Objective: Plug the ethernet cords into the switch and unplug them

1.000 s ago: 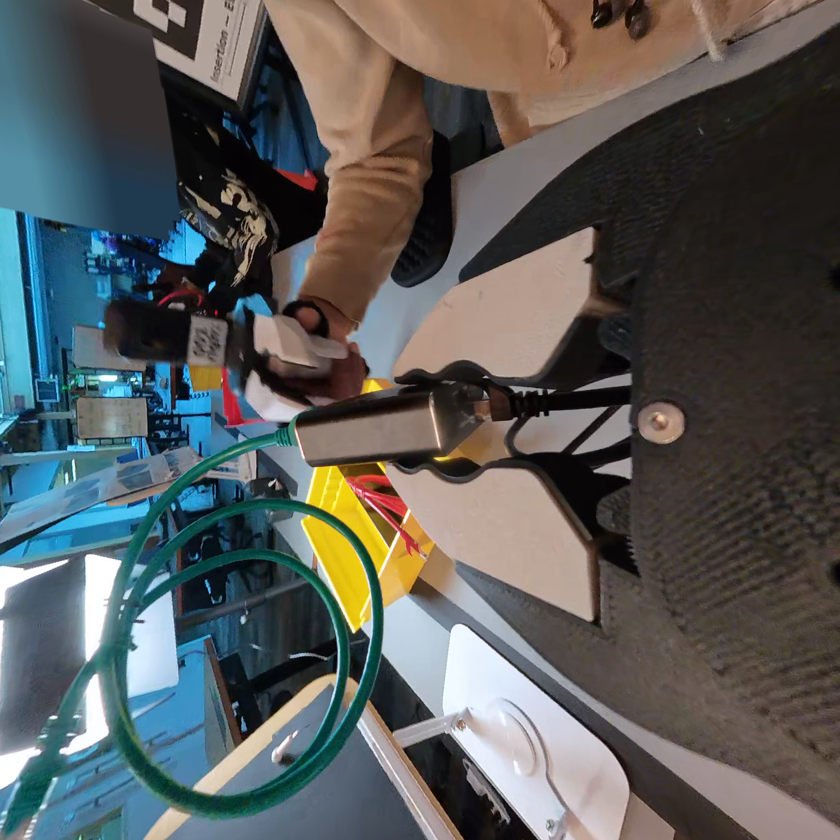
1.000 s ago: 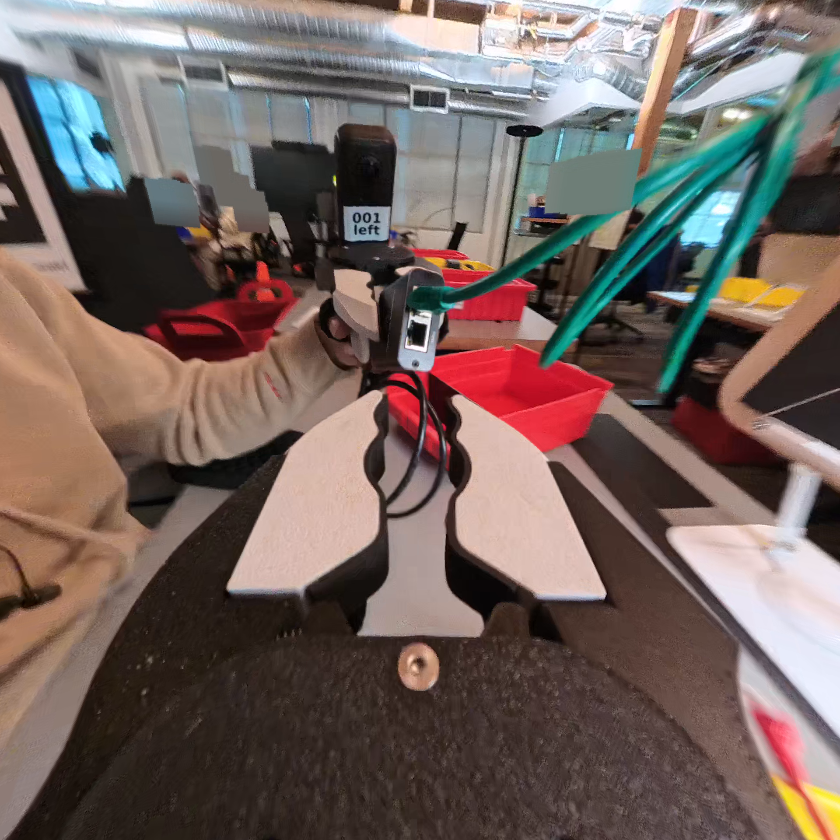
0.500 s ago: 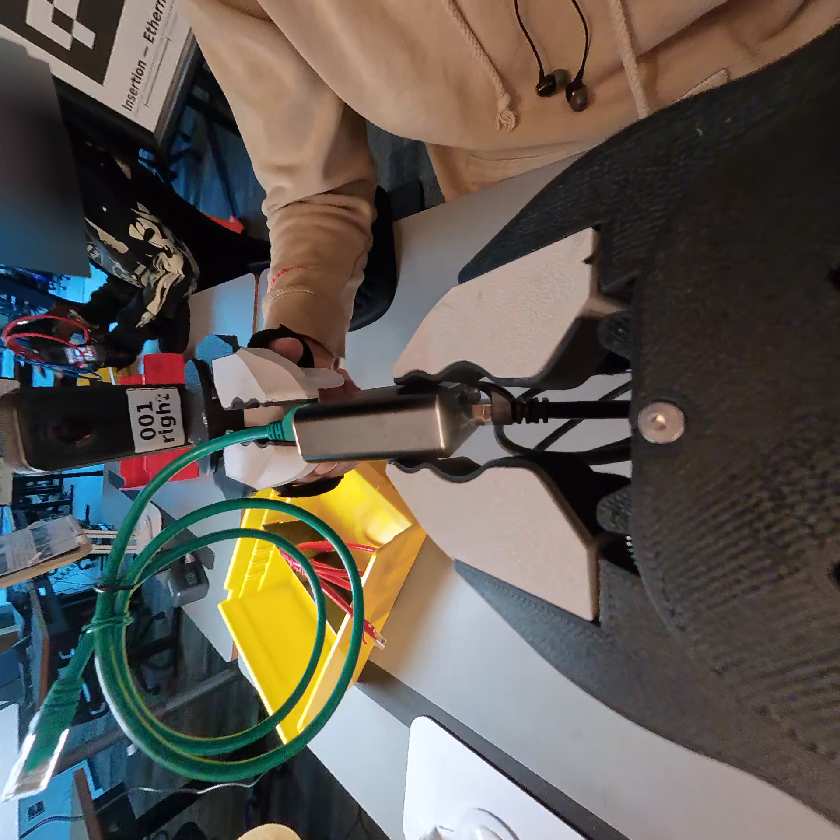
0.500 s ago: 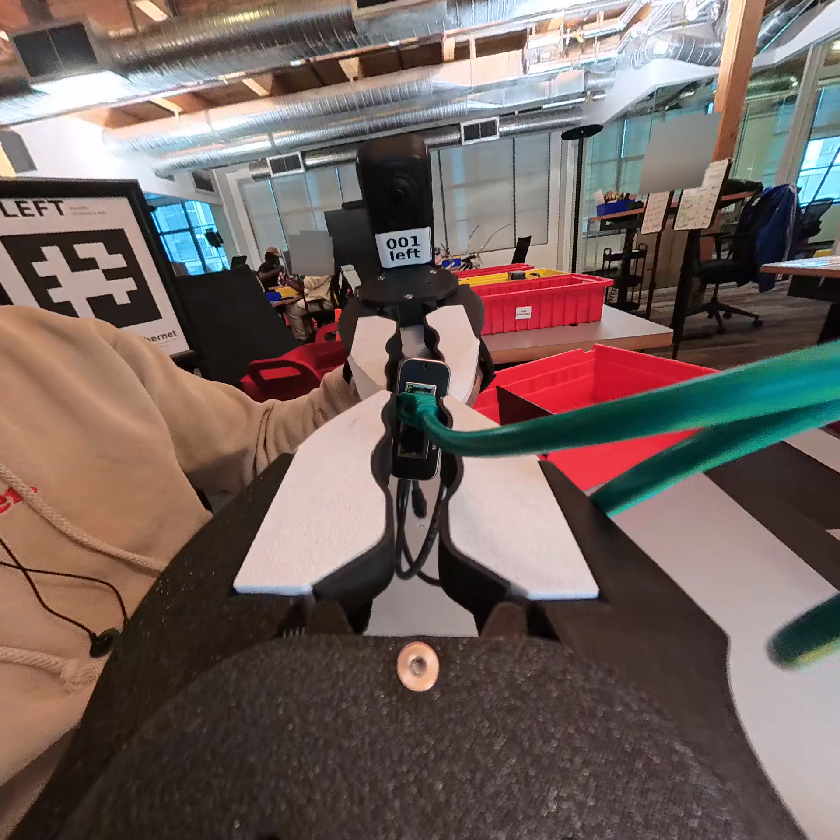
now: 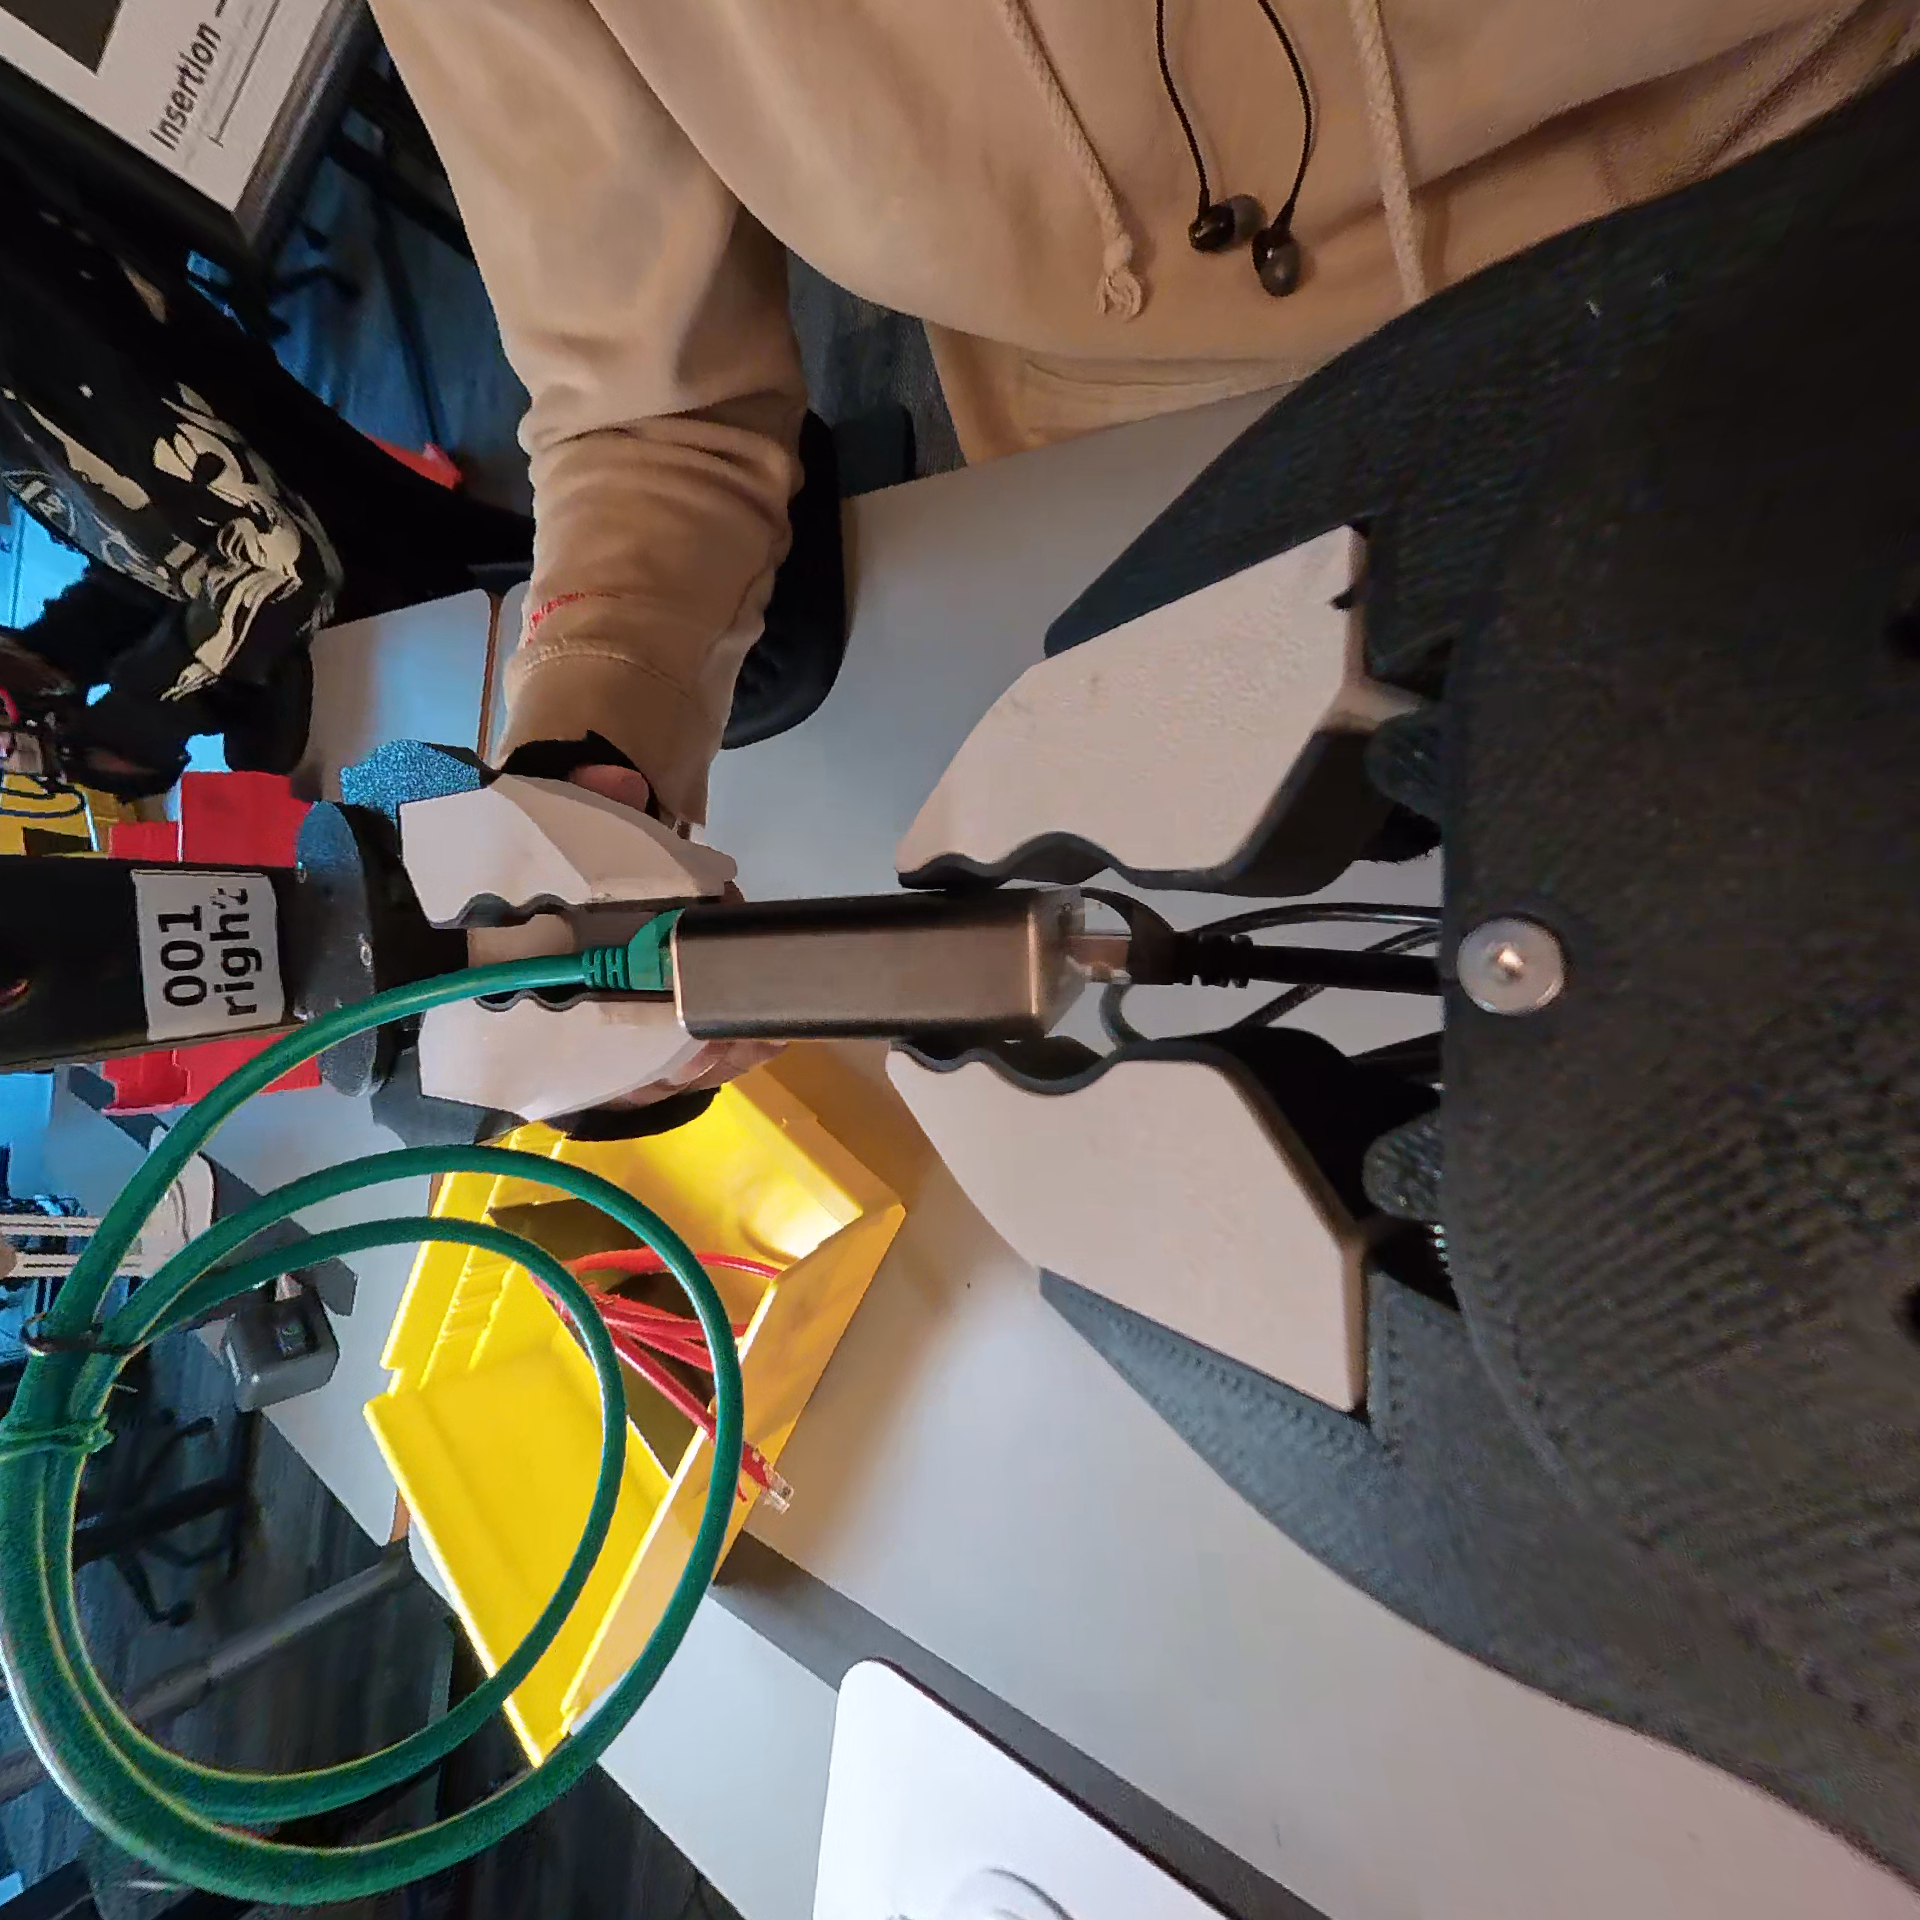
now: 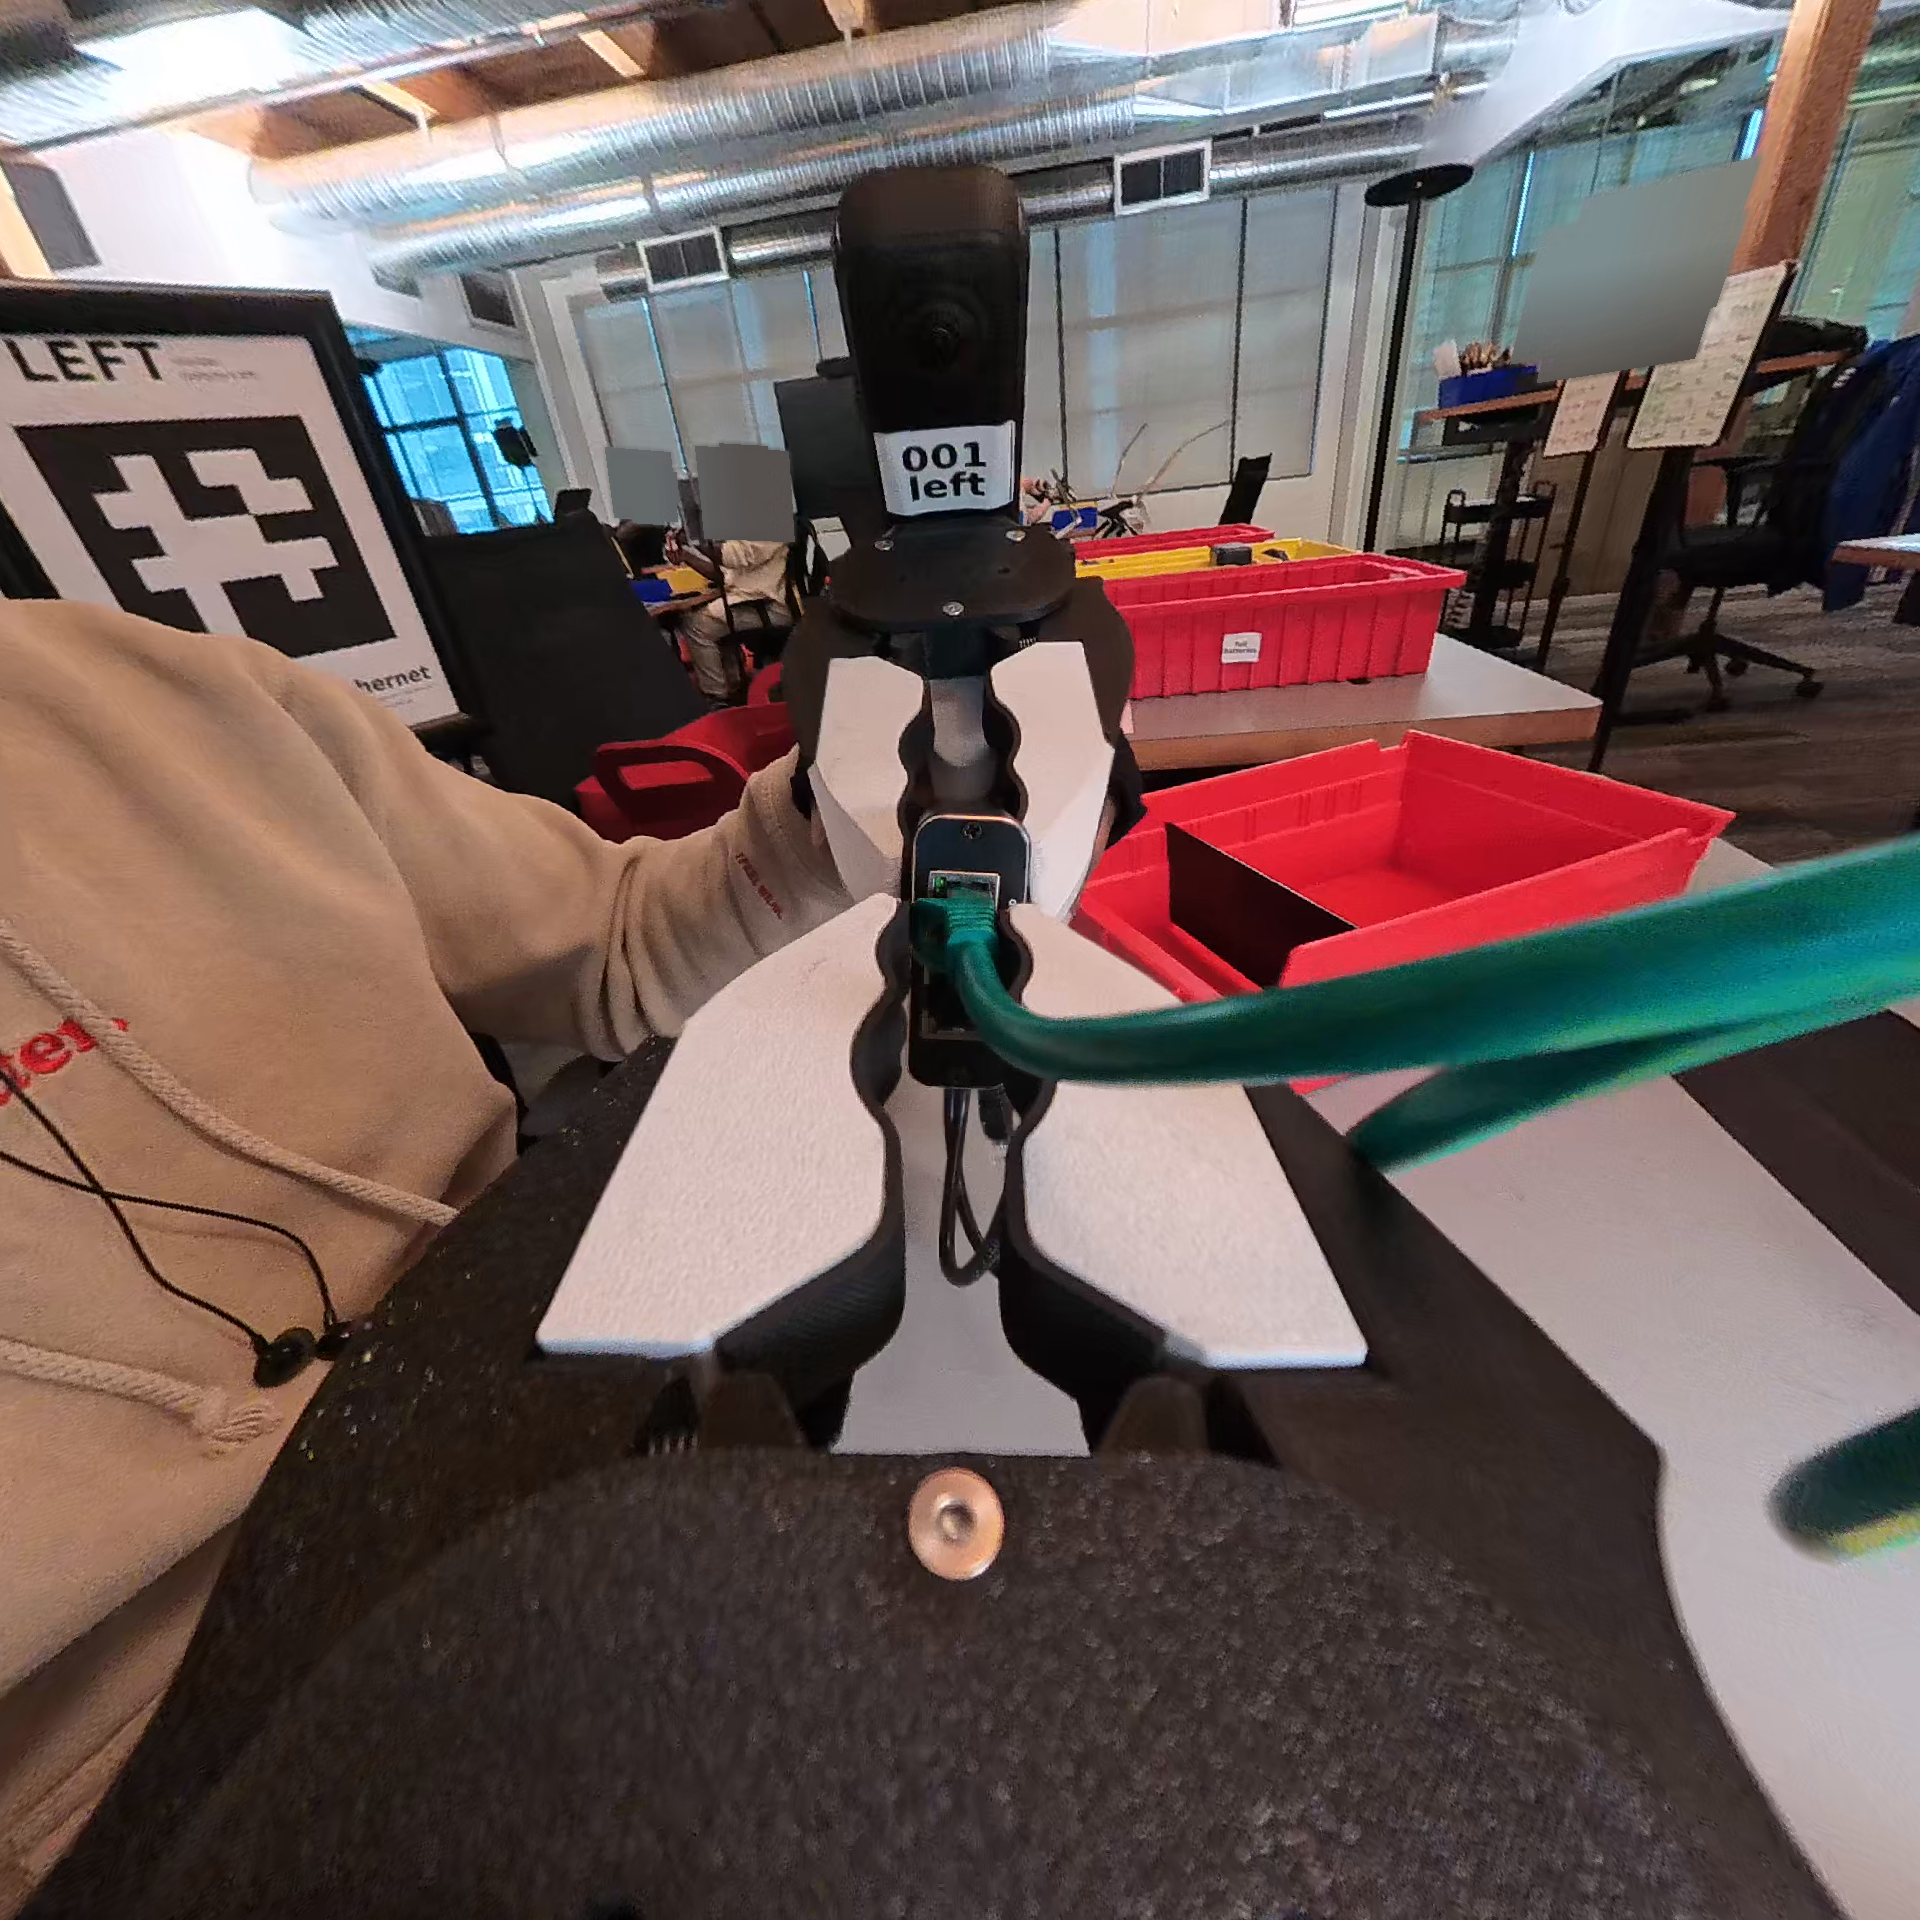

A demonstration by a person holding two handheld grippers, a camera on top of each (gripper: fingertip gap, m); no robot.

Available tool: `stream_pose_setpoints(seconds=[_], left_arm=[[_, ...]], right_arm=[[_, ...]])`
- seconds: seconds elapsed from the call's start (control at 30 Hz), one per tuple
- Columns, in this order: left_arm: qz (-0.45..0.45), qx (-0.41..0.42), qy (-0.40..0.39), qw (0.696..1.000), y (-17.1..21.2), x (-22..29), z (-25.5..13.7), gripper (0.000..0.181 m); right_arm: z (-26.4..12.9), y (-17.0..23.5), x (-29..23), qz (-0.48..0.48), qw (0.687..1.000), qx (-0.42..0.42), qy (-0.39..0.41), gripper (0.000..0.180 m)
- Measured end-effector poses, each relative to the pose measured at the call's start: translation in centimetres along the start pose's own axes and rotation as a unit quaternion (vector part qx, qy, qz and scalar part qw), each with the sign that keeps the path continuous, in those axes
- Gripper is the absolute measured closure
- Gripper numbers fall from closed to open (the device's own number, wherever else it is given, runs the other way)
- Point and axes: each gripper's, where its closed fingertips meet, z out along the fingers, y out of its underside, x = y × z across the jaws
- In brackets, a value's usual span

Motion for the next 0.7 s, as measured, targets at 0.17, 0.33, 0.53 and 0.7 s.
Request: stream_pose_setpoints(seconds=[0.17,0.33,0.53,0.7], left_arm=[[-0.002,-0.004,-0.005,1.0,0.0,0.0,0.0,0.155],[0.018,-0.017,-0.062,0.998,-0.1,-0.7,-0.3,0.155],[0.038,-0.021,-0.097,0.994,-0.3,-1.2,-0.8,0.156],[0.034,-0.009,-0.092,0.995,-0.7,-1.1,-0.8,0.156]], right_arm=[[0.0,0.1,0.1,-0.013,1.0,-0.012,0.012,0.166],[0.1,0.0,1.1,-0.053,0.994,-0.047,0.086,0.164],[0.3,-0.4,1.5,-0.079,0.986,-0.059,0.136,0.164],[0.2,-0.8,1.5,-0.087,0.984,-0.059,0.143,0.164]])
